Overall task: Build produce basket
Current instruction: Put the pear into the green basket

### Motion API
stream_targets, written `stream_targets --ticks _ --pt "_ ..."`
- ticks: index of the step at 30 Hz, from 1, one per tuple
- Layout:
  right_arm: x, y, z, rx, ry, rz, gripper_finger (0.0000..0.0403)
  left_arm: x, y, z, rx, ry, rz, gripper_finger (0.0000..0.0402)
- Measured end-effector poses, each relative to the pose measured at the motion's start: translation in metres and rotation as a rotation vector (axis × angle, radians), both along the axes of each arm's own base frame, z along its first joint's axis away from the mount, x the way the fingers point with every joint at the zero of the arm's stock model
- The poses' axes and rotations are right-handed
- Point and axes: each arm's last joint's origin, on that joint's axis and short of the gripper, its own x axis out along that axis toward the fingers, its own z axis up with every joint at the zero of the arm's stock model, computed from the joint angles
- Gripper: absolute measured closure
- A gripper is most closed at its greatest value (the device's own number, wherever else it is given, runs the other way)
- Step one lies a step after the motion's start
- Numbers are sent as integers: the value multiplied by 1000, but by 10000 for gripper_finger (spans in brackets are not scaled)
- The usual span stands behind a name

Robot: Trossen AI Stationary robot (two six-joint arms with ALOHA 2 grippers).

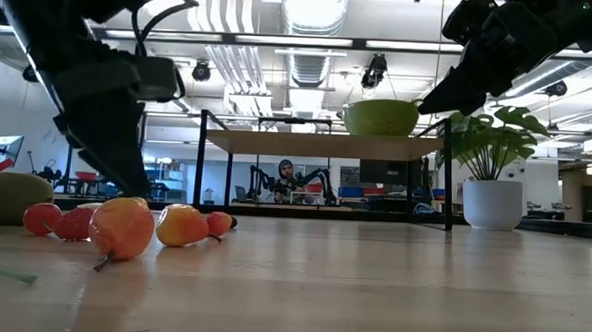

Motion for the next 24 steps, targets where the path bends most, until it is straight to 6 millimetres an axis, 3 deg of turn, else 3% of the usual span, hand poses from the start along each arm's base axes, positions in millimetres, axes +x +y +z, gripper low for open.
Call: stream_targets --ticks 7,16,24 --pt "0 0 0 -6 0 4 275 -4 2 -14 26 20 3 119" --pt "0 0 0 -6 -1 4 252 1 0 -34 81 83 0 119" --pt "0 0 0 -7 -2 4 241 2 0 -36 82 81 -3 130"
